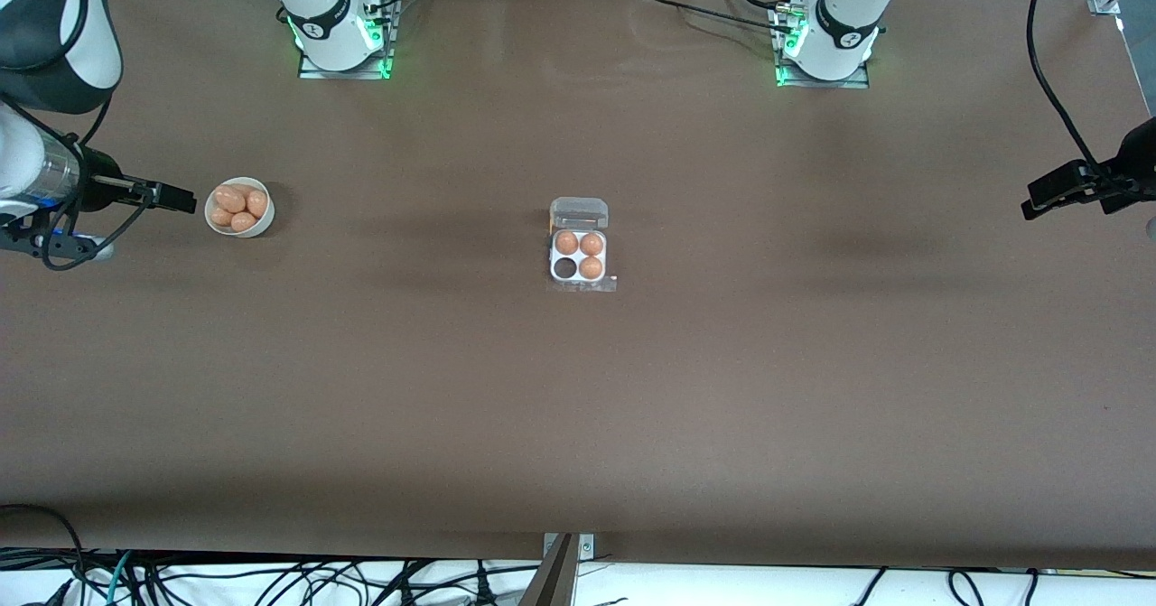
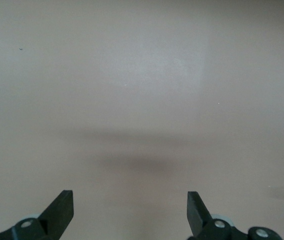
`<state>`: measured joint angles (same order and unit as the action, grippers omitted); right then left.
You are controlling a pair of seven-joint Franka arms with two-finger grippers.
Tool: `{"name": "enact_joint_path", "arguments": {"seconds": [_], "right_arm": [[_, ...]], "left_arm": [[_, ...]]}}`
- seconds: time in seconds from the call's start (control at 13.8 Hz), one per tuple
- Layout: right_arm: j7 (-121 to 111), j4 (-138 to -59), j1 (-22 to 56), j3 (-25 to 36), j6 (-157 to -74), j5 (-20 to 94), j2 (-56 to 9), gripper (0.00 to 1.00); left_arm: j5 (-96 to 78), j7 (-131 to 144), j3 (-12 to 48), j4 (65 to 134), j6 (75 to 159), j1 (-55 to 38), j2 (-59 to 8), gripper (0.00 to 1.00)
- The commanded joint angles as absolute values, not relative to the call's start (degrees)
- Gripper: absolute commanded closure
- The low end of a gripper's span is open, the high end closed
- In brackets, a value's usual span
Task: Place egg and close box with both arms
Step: 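Move the right gripper over the white bowl of eggs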
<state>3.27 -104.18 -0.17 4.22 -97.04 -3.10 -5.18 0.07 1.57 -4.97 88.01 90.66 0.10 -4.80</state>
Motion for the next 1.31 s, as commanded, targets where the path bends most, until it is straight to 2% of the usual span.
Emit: {"name": "enact_joint_path", "arguments": {"seconds": [0.0,0.22,0.44,1.23], "right_arm": [[-1.48,-117.03,-0.44,7.54,-106.4,-3.78,1.74,0.0],[-5.61,-128.9,-0.44,11.15,-118.09,-3.34,5.17,0.0],[-10.18,-133.32,-0.44,14.05,-123.2,-2.82,4.4,0.0],[-17.57,-133.86,-0.44,14.68,-127.53,-2.29,-7.64,0.0]], "left_arm": [[1.49,0.62,-4.92,85.96,89.47,0.09,-5.36,0.0],[1.49,0.79,-4.92,86.04,89.47,0.09,-5.45,0.0],[1.49,0.62,-5.01,86.04,89.47,0.53,-5.45,0.0],[1.49,0.7,-5.01,86.13,89.47,0.26,-5.71,0.0]]}}
